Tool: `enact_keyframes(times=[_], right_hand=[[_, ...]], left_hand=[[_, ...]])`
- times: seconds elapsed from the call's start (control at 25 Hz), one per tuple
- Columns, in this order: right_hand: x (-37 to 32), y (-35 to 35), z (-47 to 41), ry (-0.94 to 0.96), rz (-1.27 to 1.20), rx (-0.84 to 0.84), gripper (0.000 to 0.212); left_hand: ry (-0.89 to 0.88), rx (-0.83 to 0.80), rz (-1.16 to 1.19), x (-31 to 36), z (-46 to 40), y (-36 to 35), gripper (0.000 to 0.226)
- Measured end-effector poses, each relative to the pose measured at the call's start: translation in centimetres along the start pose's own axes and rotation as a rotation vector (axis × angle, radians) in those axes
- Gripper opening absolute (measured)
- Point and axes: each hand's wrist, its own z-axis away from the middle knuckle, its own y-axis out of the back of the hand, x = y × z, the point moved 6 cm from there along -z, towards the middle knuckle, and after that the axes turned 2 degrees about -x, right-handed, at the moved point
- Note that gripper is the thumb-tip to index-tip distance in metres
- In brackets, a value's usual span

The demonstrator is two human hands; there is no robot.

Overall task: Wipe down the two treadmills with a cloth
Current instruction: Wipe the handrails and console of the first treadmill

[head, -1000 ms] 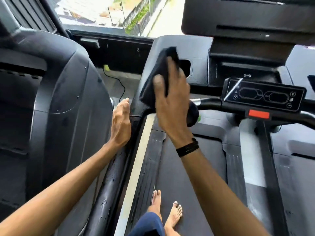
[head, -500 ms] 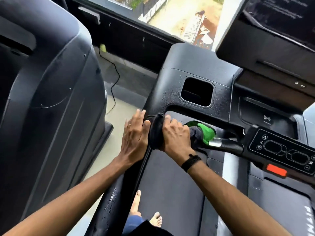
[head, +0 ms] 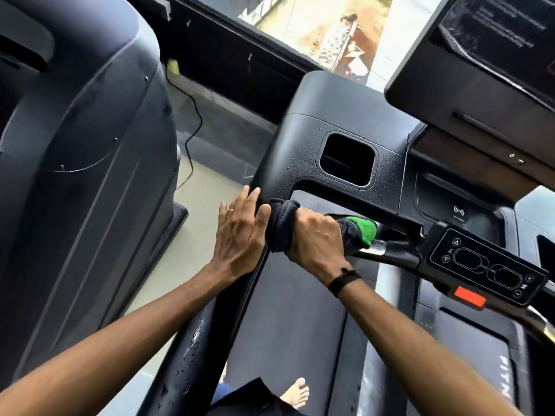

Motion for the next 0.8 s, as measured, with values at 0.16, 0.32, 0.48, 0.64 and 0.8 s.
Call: enact_keyframes(times=[0.16,0.32,0.48,0.64,0.8], right_hand=[[0.2,0.8,-0.5,0.052,-0.015,-0.09,0.028],[0.4,1.2,-1.1,0.036,-0.135,-0.316,0.039],[1.1,1.2,1.6,0.188,-0.05,-0.102,0.073],[5.4,1.9,5.4,0.368,0.071,-0.246,0.138],[7.6,2.2,4.7,-0.047,-0.256,-0.392,0.146]], left_hand=[[-0.002,0.008,-0.023,0.0,-0.1,-0.1,0.086],[0.014,0.036,-0.042,-0.1,0.1,0.1,0.086],[-0.011,0.059,-0.059,0.3,0.3,0.4,0.086],[-0.057,0.081,-0.09,0.5,0.4,0.3,0.092],[-0.06,0.108,-0.123,0.7,0.7,0.4,0.096]])
